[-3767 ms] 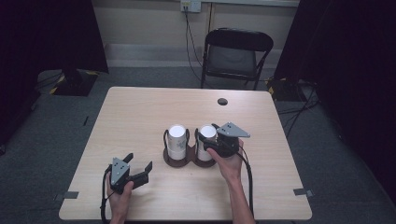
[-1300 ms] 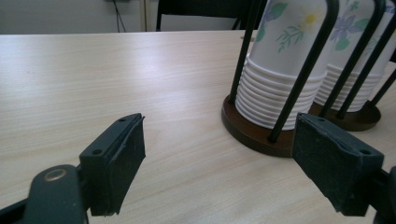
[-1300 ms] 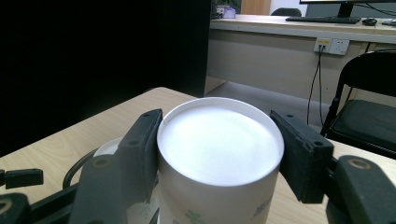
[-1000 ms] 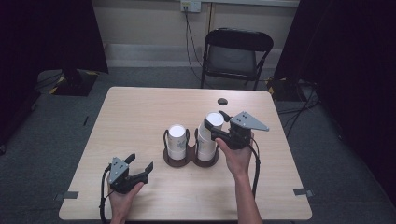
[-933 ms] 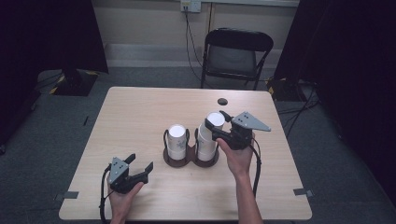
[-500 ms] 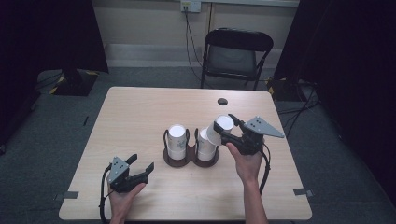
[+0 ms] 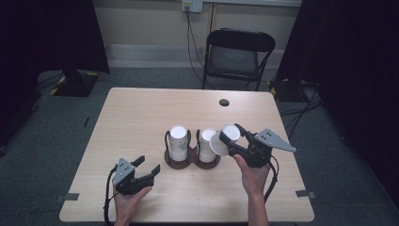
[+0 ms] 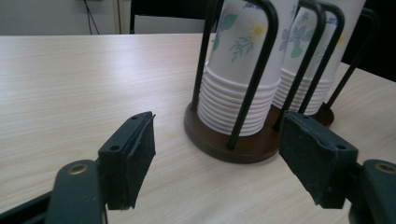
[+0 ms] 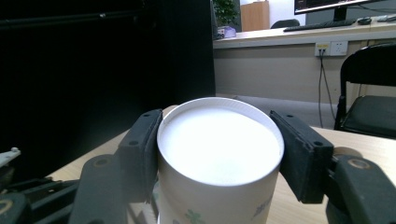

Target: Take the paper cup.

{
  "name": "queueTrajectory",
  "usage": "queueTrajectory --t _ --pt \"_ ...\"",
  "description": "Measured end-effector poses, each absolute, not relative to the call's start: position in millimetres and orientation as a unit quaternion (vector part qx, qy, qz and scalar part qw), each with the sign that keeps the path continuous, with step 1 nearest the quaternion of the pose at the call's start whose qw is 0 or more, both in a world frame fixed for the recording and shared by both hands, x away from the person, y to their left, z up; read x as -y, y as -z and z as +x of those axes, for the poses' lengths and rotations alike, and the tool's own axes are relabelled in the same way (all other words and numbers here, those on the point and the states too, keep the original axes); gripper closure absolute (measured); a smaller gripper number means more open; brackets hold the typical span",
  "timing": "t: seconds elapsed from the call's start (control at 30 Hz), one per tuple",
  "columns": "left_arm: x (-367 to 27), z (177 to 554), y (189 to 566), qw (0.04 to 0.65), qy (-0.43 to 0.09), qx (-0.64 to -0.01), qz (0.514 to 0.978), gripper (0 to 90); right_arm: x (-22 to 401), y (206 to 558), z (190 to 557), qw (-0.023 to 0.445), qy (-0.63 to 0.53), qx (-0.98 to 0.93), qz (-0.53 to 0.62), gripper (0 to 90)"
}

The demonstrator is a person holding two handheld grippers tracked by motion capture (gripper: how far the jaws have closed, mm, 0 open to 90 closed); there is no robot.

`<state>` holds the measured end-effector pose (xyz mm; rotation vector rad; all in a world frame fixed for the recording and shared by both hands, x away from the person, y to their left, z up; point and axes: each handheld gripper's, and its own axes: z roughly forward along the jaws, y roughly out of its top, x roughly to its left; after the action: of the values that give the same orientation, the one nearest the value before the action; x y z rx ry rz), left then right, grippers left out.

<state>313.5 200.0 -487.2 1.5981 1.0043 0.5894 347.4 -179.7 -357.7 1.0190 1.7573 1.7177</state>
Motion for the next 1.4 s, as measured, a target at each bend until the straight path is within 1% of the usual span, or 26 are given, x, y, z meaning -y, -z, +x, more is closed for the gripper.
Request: queueTrajectory --t 0.13,0.2,0.3,0.47,0.7,0.87,1.03,1.2,1.23,1.4 --pt "-197 312 486 0.562 -0.239 -0.419 0.673 28.4 182 362 339 0.225 -0.638 -0.633 0.377 37.4" --pt "-196 311 485 0.575 -0.219 -0.415 0.670 28.2 183 366 335 0.220 -0.639 -0.631 0.381 37.4" --pt "-194 310 486 0.573 -0.218 -0.413 0.674 30.0 184 372 332 0.216 -0.640 -0.629 0.384 37.4" --pt "-193 309 486 0.576 -0.221 -0.405 0.674 30.3 185 385 323 0.200 -0.652 -0.616 0.394 37.4" --pt "-189 308 486 0.582 -0.215 -0.392 0.679 30.1 174 400 314 0.172 -0.666 -0.608 0.396 37.5" --pt "-185 306 485 0.595 -0.204 -0.376 0.680 29.1 166 410 312 0.148 -0.674 -0.606 0.396 37.5" --pt "-179 306 483 0.598 -0.204 -0.373 0.679 33.9 164 420 310 0.120 -0.685 -0.596 0.401 37.5" --pt "-174 307 481 0.604 -0.197 -0.364 0.681 34.9 165 428 310 0.103 -0.688 -0.591 0.408 37.5" --pt "-171 308 480 0.605 -0.192 -0.357 0.686 35.1 166 431 310 0.092 -0.690 -0.588 0.412 37.5" --pt "-162 309 480 0.614 -0.186 -0.338 0.688 35.1 166 437 309 0.063 -0.700 -0.576 0.418 37.5"
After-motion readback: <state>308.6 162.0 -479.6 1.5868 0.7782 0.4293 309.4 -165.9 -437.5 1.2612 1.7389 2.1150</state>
